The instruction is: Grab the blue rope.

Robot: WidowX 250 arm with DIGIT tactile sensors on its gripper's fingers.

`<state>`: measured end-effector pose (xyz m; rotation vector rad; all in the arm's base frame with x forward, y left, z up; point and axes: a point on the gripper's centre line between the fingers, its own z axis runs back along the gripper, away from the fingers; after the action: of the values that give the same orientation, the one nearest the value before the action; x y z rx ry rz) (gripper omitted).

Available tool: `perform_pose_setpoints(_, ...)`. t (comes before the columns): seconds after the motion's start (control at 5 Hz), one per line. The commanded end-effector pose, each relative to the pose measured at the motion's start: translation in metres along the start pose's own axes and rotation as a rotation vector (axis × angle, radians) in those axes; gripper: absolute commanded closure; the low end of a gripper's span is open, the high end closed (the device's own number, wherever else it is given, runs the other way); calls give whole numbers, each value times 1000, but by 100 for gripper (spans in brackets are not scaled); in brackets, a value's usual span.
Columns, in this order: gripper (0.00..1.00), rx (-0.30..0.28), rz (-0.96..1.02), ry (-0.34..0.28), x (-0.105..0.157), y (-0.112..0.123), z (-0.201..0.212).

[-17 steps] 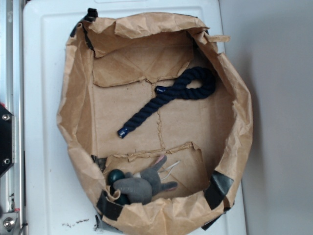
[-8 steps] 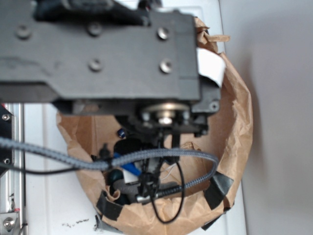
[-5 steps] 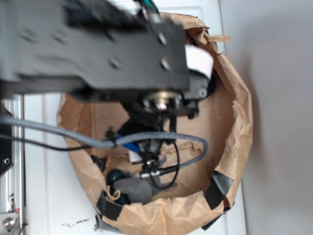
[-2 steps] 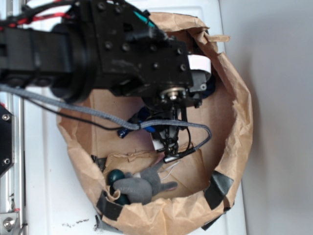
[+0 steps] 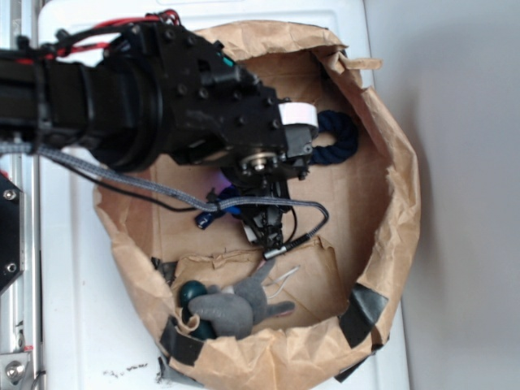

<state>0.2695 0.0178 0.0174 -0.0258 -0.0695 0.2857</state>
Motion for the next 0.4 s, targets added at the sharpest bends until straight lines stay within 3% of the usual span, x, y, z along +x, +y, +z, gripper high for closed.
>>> perform_pose_setpoints(0.0, 100, 66, 120, -171, 0, 2, 1)
perform_pose_setpoints(0.2, 100, 71, 113, -174, -1, 2, 1)
